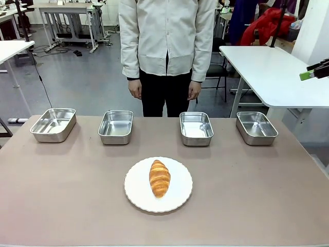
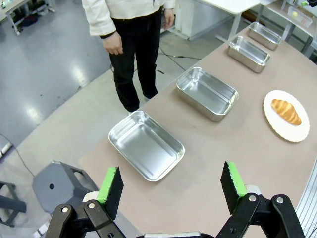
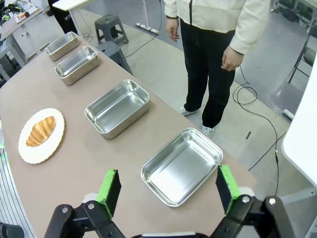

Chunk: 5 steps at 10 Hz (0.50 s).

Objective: Place the bread in the container.
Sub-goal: Place the Butter Roll into the Airtight Container indicated by the human.

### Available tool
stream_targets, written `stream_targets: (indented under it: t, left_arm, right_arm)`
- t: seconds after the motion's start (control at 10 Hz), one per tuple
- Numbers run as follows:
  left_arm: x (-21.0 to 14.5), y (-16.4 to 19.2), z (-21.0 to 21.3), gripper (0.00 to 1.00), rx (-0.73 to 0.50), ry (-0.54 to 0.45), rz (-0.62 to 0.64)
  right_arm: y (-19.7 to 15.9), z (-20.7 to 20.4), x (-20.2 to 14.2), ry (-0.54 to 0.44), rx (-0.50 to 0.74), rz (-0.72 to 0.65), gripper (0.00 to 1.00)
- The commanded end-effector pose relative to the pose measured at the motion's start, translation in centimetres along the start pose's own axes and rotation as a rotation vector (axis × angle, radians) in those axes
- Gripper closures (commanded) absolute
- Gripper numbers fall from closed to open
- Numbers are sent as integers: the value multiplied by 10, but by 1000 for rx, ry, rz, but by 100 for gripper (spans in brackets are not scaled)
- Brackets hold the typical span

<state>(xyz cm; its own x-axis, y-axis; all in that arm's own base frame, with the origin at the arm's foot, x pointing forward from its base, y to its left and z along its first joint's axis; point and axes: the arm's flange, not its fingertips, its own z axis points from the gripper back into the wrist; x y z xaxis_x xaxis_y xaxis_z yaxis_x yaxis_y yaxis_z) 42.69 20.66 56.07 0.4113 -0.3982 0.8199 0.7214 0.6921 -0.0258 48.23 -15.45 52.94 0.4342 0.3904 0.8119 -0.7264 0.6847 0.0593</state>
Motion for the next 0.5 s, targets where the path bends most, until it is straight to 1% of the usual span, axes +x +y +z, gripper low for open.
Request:
stream_targets:
  t: [0.0, 0.4]
  left_arm:
    - [0, 0, 2, 0, 2, -3, 0]
    - [0, 0, 2, 0, 2, -3, 0]
  right_arm:
    - [0, 0, 0, -2, 4, 0, 0]
    - [0, 0, 0, -2, 4, 0, 0]
